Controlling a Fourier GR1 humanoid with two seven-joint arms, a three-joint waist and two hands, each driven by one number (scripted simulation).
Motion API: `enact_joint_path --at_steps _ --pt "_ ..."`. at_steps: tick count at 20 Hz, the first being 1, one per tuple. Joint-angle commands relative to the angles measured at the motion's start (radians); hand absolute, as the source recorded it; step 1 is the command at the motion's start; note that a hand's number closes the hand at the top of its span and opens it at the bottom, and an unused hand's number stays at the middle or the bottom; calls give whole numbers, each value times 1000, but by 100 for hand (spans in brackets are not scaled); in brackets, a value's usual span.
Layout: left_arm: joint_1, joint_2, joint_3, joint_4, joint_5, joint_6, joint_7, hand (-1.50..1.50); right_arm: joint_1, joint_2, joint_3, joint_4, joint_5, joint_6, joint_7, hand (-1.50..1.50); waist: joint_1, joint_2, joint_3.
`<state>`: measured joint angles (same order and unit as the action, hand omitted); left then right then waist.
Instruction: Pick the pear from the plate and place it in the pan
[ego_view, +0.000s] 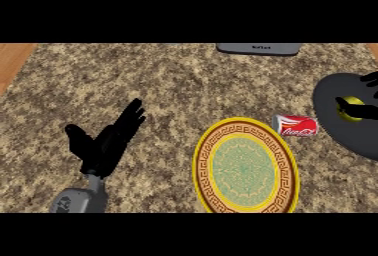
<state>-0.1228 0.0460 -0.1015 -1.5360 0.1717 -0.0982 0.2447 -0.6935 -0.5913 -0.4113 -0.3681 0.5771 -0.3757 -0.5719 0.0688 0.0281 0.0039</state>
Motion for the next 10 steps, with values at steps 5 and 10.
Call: enact_joint_path --at_steps 5,10 --pt "-19 0 0 -1 5 -4 21 0 -76 -22 6 173 23 99 -3 -150 11 5 4" --pt "42 9 -6 -31 -1 -7 10 0 -91 -37 -147 158 -153 276 -150 -150 3 -4 7"
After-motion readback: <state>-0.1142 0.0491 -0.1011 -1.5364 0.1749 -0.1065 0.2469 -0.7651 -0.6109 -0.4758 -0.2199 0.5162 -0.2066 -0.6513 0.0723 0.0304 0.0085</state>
